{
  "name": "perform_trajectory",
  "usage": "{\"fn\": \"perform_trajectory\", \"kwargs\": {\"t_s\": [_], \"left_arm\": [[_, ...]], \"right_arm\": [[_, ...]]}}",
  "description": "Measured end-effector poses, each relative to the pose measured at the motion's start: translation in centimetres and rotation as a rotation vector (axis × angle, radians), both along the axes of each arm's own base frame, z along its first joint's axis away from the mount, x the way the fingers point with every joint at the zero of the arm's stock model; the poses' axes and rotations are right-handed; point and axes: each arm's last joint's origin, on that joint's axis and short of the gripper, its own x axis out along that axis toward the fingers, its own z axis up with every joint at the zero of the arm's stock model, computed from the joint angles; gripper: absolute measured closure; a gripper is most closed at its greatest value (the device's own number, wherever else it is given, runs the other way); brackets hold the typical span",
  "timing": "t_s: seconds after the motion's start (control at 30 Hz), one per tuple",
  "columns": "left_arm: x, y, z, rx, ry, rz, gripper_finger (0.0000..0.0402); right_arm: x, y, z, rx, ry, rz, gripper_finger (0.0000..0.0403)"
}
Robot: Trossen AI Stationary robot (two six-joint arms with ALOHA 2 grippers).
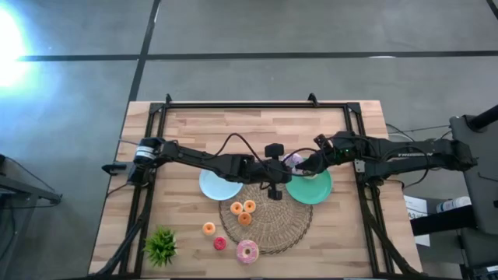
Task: Pick & Place donuts
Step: Put the large purple donut on the green plate
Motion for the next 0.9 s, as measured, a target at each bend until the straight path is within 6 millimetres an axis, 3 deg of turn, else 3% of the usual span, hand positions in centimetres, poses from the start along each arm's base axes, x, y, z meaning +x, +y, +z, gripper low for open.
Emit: {"fn": "perform_trajectory", "kwargs": {"t_s": [0.23, 0.67, 0.9], "left_arm": [[0.0, 0.1, -0.3, -0.035, 0.006, 0.016, 0.0387], [-0.1, -0.8, -0.3, -0.071, -0.008, 0.036, 0.0245], [-1.5, -1.5, -1.0, -0.042, 0.127, 0.122, 0.0225]], "right_arm": [[0.1, 0.0, -0.1, -0.004, 0.008, 0.002, 0.0168], [-0.3, 0.0, -0.9, 0.005, 0.101, -0.005, 0.0377], [-3.0, 0.5, -2.6, 0.064, 0.380, 0.024, 0.0383]]}}
